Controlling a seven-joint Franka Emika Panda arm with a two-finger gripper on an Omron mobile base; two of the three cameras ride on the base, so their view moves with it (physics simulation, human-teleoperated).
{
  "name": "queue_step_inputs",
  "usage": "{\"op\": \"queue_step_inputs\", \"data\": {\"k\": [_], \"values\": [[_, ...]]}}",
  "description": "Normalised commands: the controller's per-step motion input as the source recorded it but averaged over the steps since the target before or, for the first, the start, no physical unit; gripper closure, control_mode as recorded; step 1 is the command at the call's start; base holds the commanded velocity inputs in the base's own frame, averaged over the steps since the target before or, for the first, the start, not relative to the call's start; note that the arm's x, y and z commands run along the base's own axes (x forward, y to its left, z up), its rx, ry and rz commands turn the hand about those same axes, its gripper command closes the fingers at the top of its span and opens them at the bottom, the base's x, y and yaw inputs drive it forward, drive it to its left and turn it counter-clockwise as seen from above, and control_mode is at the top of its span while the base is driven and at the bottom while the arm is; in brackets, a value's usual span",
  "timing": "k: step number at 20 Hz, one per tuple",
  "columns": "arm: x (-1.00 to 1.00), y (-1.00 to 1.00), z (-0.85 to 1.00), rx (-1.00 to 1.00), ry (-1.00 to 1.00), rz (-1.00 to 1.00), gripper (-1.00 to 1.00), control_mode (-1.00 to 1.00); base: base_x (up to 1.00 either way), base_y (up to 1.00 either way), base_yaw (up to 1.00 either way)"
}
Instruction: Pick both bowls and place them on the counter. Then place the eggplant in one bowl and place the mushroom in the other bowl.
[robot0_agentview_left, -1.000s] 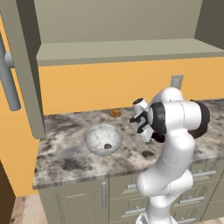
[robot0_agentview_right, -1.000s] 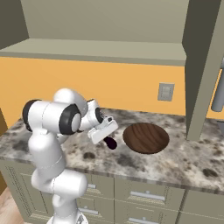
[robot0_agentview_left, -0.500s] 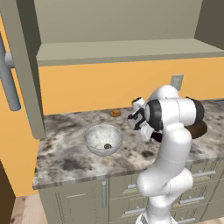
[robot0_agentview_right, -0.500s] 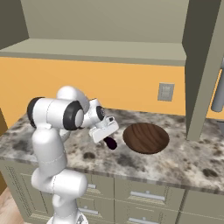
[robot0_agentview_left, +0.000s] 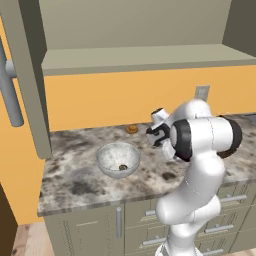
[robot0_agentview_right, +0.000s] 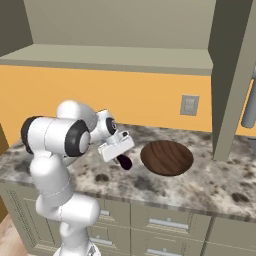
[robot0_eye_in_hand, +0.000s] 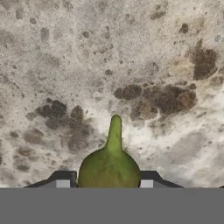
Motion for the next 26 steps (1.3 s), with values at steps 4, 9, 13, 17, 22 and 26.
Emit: {"op": "queue_step_inputs", "data": {"k": [4, 9, 13, 17, 22, 26], "values": [[-0.52, 0.00, 0.69, -0.05, -0.04, 0.00, 1.00, -1.00, 0.00, 0.00, 0.00], [-0.28, -0.03, 0.81, -0.06, -0.02, 0.00, 1.00, -1.00, 0.00, 0.00, 0.00], [-0.05, -0.21, 0.68, -0.07, 0.00, 0.00, 1.00, -1.00, 0.00, 0.00, 0.00], [0.00, -0.41, 0.47, -0.02, 0.00, -0.01, 1.00, -1.00, 0.00, 0.00, 0.00], [0.00, -0.51, 0.20, 0.02, 0.00, 0.00, 1.00, -1.00, 0.00, 0.00, 0.00], [0.00, -0.42, -0.01, 0.17, -0.08, -0.01, 1.00, -1.00, 0.00, 0.00, 0.00]]}}
